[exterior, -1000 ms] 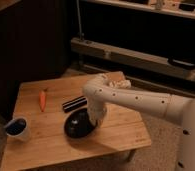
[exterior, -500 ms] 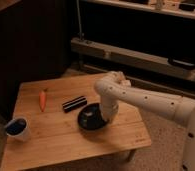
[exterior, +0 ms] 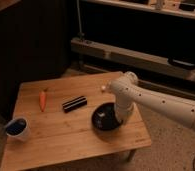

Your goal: Drag the ceramic bowl in a circle

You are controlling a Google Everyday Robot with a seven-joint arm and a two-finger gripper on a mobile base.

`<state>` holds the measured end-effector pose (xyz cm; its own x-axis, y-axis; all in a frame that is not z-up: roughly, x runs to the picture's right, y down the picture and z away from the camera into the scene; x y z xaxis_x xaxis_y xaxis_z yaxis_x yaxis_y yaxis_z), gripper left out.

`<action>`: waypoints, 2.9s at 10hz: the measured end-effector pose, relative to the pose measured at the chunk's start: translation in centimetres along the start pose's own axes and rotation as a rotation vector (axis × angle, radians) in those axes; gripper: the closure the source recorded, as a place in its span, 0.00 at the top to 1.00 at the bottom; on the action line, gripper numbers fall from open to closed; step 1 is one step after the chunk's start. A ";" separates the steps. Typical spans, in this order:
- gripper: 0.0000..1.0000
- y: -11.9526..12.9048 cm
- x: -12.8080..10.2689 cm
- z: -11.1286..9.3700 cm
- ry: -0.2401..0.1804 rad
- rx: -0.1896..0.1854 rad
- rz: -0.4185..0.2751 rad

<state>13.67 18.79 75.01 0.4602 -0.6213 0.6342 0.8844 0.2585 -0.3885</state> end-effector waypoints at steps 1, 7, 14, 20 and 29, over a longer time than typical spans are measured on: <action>0.00 -0.2 -2.2 0.0 -0.004 0.005 -0.046; 0.00 0.1 -15.6 0.9 -0.070 0.028 -0.259; 0.00 -12.4 -19.0 -1.9 -0.079 0.087 -0.433; 0.00 -16.3 -12.1 -2.1 -0.050 0.067 -0.346; 0.00 -9.2 1.3 -1.2 -0.063 0.036 0.083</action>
<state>6.02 14.67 78.62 0.5352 -0.5494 0.6416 0.8446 0.3341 -0.4184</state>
